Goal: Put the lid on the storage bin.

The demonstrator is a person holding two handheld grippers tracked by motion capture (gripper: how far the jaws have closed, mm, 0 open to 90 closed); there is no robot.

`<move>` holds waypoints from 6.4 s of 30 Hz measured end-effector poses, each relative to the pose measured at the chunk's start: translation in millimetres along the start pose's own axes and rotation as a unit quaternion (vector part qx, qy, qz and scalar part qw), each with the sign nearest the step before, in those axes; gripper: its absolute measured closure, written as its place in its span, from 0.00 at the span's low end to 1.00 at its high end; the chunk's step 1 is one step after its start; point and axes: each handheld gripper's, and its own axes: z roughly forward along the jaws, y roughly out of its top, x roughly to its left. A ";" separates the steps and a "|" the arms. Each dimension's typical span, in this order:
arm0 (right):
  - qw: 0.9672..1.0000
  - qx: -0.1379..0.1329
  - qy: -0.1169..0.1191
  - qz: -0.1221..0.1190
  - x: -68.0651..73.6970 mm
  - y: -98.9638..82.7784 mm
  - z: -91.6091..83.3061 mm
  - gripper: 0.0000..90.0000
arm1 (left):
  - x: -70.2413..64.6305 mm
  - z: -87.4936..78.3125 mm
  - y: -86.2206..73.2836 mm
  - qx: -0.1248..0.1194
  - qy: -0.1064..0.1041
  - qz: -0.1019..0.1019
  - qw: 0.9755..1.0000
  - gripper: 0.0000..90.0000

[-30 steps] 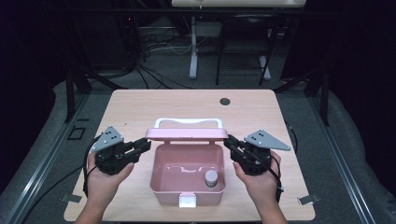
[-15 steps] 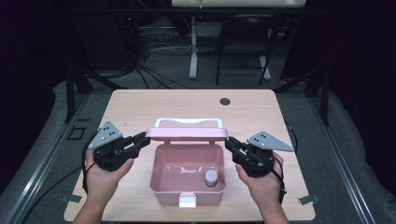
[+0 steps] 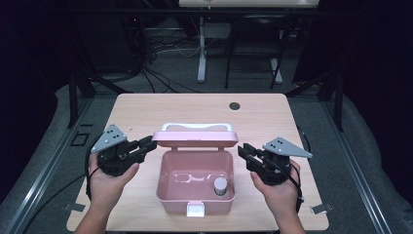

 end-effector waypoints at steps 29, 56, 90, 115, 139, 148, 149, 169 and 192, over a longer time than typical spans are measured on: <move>1.000 -0.009 -0.011 0.008 -14.2 -1.8 -0.4 0.80 | -5.9 -8.5 -6.2 -0.003 -0.004 0.002 1.000 0.87; 0.999 -0.018 -0.027 0.005 -16.2 -3.3 -2.1 0.75 | -15.7 -18.0 -24.8 -0.002 -0.009 0.007 1.000 0.86; 1.000 -0.022 -0.008 0.010 -30.8 -11.7 9.9 0.49 | -26.2 -24.1 -56.0 -0.004 -0.019 0.008 1.000 0.84; 1.000 -0.011 -0.021 -0.006 -28.0 -13.9 13.4 0.49 | -30.1 -26.4 -81.2 0.017 -0.033 0.002 0.999 0.84; 1.000 -0.012 -0.024 -0.006 -27.9 -14.1 12.6 0.48 | -32.8 -24.4 -97.6 0.038 -0.040 0.004 0.998 0.86; 1.000 -0.012 -0.023 -0.006 -27.3 -14.3 12.7 0.48 | -33.0 -24.4 -99.7 0.041 -0.040 0.008 0.998 0.86; 1.000 -0.012 -0.023 -0.006 -27.3 -14.3 12.7 0.48 | -33.1 -24.4 -100.0 0.042 -0.040 0.009 0.998 0.86; 1.000 -0.010 -0.025 -0.009 -27.1 -14.5 12.7 0.48 | -33.3 -23.8 -107.0 0.054 -0.046 0.012 0.997 0.86; 1.000 -0.010 -0.026 -0.009 -26.5 -16.1 14.5 0.48 | -32.7 -24.8 -110.9 0.063 -0.042 0.011 0.997 0.87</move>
